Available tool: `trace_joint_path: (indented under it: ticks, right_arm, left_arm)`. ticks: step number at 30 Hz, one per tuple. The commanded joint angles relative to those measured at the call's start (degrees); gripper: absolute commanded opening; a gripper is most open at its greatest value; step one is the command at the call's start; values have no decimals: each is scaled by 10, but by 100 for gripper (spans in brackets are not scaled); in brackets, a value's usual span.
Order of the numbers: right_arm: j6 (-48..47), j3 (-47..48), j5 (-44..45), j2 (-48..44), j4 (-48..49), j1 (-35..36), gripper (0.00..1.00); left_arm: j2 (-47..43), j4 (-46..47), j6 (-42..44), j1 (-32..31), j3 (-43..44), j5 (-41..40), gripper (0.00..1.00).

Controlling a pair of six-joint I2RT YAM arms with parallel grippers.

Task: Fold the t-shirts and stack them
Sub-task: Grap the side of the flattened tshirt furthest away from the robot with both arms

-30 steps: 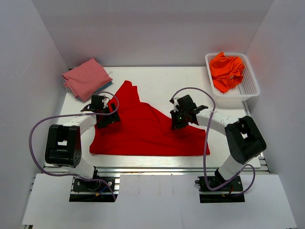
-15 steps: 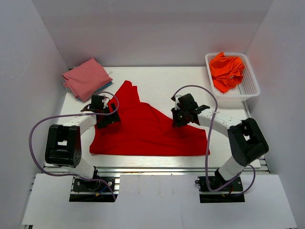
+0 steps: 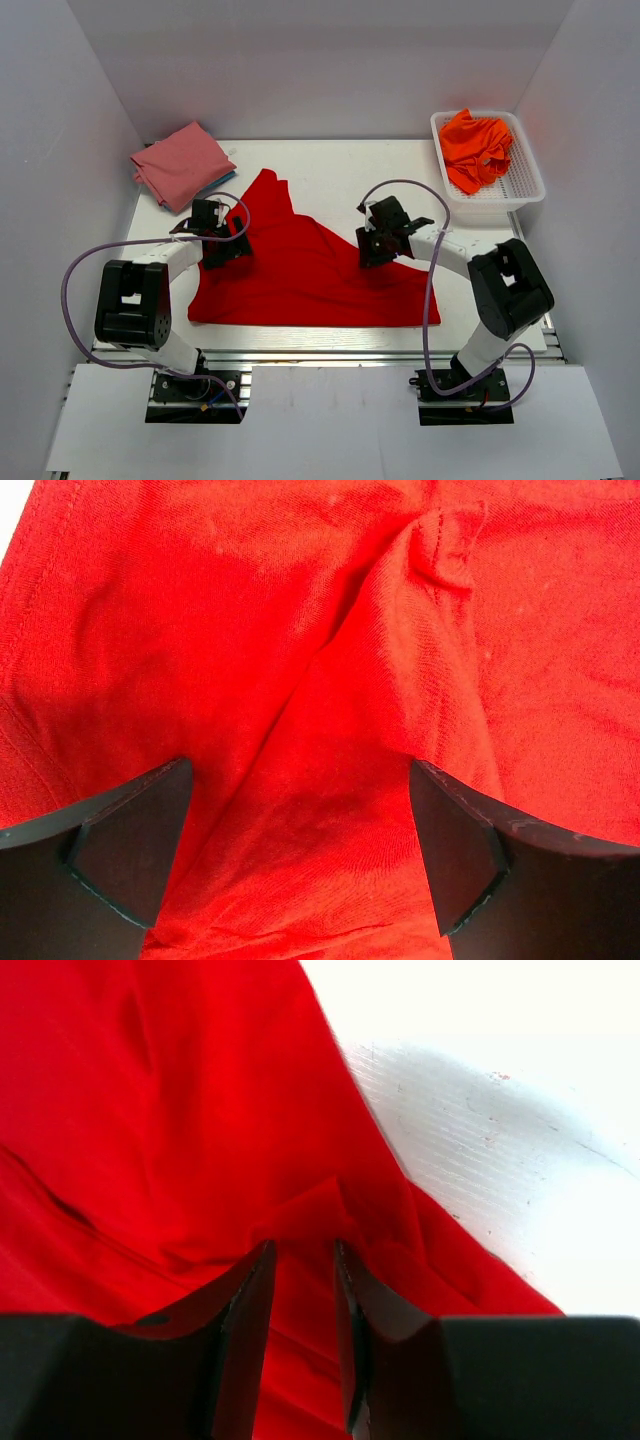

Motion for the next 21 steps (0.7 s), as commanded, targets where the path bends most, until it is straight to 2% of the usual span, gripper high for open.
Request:
trace_joint_path:
  ticks: [1, 7, 10, 13, 17, 21]
  right_arm:
    - [-4, 23, -4, 14, -8, 1, 36]
    - [-6, 22, -20, 22, -4, 1, 38]
    - [-9, 20, -34, 26, -1, 0, 17]
    - [-9, 20, -48, 21, 5, 2, 0]
    - [-7, 12, -39, -8, 15, 2, 0]
    - [12, 7, 29, -48, 21, 1, 0]
  left_arm:
    - [7, 3, 5, 2, -1, 2, 100]
    - [12, 3, 5, 2, -1, 2, 100]
    - [12, 3, 5, 2, 4, 2, 100]
    - [12, -2, 5, 2, 4, 2, 100]
    - [12, -2, 5, 2, 4, 2, 100]
    - [12, -2, 5, 2, 4, 2, 100]
